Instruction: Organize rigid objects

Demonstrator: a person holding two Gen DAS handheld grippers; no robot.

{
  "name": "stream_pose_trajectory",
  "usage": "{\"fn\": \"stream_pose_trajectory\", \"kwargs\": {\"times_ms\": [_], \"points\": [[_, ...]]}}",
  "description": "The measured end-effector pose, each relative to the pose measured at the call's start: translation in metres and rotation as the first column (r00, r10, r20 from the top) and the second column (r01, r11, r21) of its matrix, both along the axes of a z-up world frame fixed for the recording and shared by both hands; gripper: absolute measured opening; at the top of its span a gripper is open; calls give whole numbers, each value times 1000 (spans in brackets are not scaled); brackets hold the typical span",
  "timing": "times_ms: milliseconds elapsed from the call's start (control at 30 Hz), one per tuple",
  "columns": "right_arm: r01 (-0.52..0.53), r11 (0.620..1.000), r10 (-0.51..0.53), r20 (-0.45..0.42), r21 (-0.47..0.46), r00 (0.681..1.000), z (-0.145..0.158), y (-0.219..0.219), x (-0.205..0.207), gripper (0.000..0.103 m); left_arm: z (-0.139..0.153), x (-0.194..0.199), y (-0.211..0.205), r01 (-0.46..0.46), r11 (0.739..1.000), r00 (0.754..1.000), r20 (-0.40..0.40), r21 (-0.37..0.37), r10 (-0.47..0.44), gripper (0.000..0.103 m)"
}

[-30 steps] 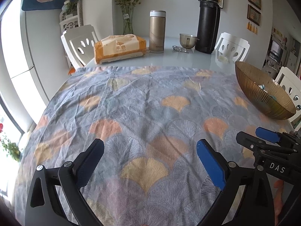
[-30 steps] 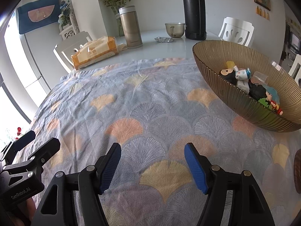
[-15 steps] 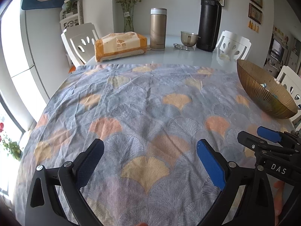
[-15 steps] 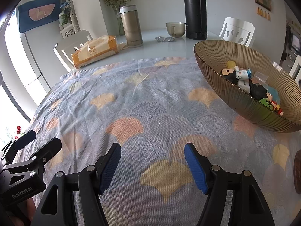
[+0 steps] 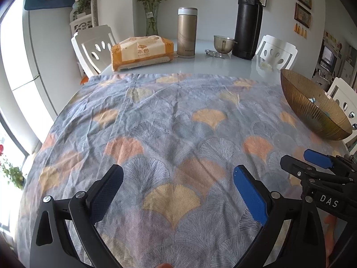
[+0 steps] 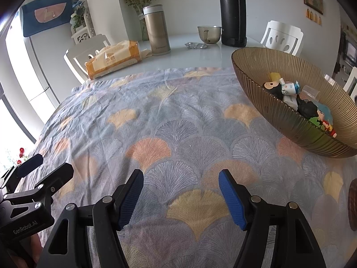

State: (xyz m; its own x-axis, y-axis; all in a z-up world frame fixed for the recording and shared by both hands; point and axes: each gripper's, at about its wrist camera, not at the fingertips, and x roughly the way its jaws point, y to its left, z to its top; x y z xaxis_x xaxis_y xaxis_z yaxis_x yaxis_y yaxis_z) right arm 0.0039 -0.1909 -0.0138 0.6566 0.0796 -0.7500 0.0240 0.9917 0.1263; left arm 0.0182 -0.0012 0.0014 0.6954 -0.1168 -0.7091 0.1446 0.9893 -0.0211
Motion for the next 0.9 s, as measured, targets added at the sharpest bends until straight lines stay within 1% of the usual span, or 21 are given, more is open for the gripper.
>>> {"fn": "stream_pose_trajectory", "kwargs": {"times_ms": [533,900], "points": [[-2,1000,2,-3,0,1000,0,0,1,68,0,-1,0,1,1000,1000,1,5,-1,99],[-3,1000,3,-6,-1,1000,0,0,1,69,-1,1,2,-7,1000,1000,-6,-14,6,100]]}}
